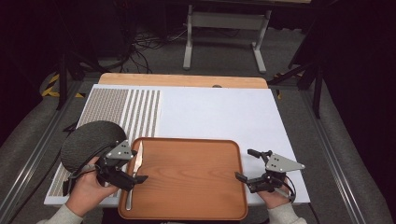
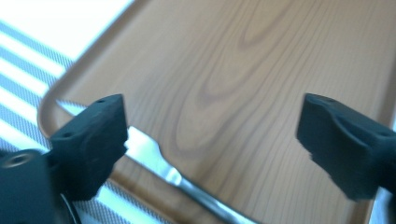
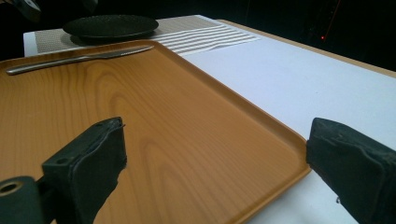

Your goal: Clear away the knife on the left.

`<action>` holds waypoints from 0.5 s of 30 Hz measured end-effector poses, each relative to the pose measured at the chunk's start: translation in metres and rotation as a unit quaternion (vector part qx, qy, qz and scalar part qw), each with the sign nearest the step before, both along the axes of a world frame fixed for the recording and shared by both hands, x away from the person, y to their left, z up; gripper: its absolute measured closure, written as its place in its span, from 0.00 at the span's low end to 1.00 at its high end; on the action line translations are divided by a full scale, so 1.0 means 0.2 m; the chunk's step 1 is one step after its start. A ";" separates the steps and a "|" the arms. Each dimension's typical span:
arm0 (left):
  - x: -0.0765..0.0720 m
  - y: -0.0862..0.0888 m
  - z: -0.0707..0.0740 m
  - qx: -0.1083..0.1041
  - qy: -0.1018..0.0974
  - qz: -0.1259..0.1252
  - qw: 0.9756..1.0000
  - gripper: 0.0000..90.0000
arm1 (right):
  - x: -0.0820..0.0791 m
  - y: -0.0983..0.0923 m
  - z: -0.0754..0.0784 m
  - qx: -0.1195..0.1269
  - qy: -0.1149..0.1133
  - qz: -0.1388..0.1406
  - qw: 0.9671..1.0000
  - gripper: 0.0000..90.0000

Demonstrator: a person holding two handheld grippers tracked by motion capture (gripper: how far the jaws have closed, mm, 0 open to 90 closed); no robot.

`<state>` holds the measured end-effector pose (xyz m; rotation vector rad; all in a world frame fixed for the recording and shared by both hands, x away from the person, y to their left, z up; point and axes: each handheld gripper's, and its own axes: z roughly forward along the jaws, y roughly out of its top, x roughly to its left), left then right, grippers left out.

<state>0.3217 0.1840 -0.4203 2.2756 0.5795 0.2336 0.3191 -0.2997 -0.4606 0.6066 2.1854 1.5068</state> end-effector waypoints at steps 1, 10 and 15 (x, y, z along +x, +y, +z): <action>-0.01 0.01 0.00 -0.010 -0.008 -0.003 1.000 0.05 | 0.00 0.00 0.00 0.000 0.000 0.000 1.000 0.06; -0.10 0.13 -0.08 -0.105 -0.109 0.003 0.989 0.02 | -0.01 -0.01 0.00 0.004 -0.003 0.000 1.000 0.06; -0.13 0.23 -0.18 -0.191 -0.117 0.035 0.974 0.02 | -0.01 -0.01 0.00 0.014 -0.006 0.000 1.000 0.06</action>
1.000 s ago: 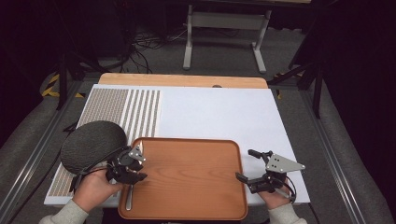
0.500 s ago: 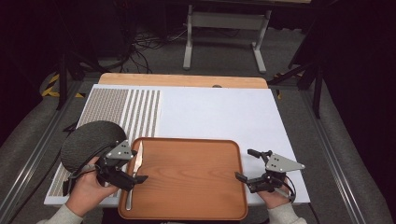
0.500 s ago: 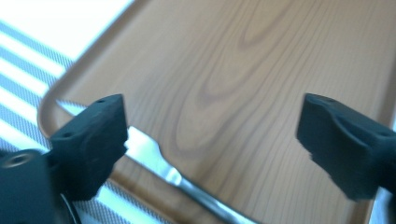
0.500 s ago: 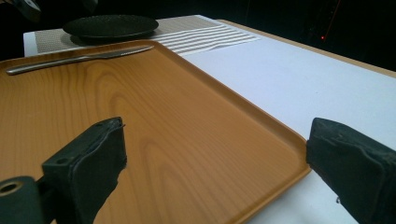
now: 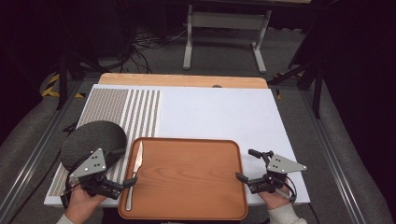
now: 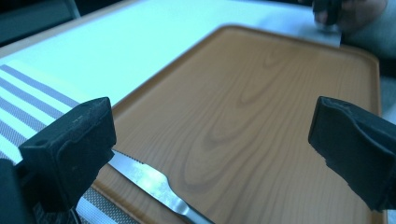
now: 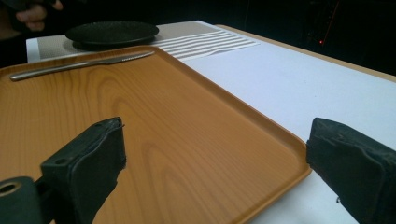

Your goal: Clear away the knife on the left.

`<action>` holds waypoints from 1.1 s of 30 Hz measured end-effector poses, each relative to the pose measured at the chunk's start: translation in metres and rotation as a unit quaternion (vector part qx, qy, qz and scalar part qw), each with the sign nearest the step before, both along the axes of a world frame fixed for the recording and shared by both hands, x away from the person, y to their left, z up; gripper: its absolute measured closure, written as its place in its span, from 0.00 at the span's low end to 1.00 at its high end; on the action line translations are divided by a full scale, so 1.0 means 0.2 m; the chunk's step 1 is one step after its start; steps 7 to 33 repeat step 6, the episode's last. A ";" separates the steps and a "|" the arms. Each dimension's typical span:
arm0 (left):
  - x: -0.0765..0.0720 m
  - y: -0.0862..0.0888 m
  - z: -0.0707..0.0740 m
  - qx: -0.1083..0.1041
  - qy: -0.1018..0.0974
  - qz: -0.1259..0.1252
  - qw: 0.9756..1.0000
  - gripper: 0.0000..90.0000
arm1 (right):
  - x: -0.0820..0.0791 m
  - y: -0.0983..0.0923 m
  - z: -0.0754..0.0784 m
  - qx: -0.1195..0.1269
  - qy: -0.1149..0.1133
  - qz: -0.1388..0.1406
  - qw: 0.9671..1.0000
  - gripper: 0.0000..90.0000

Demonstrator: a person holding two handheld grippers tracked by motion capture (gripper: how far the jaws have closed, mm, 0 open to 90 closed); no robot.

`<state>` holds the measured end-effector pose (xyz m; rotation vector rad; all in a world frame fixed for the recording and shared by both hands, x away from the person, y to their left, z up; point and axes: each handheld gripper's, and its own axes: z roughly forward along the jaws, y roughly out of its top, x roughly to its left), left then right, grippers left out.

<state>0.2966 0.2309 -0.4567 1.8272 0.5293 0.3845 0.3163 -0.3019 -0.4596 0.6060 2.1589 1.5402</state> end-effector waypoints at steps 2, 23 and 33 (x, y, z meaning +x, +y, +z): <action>0.00 0.02 -0.03 -0.026 0.006 0.008 1.000 0.03 | -0.01 -0.01 0.00 0.011 -0.002 -0.005 1.000 0.06; 0.00 0.05 -0.08 -0.044 0.013 0.012 0.999 0.02 | -0.02 -0.02 0.00 0.032 -0.004 -0.008 0.999 0.06; 0.00 0.05 -0.08 -0.044 0.013 0.012 0.999 0.02 | -0.02 -0.02 0.00 0.032 -0.004 -0.008 0.999 0.06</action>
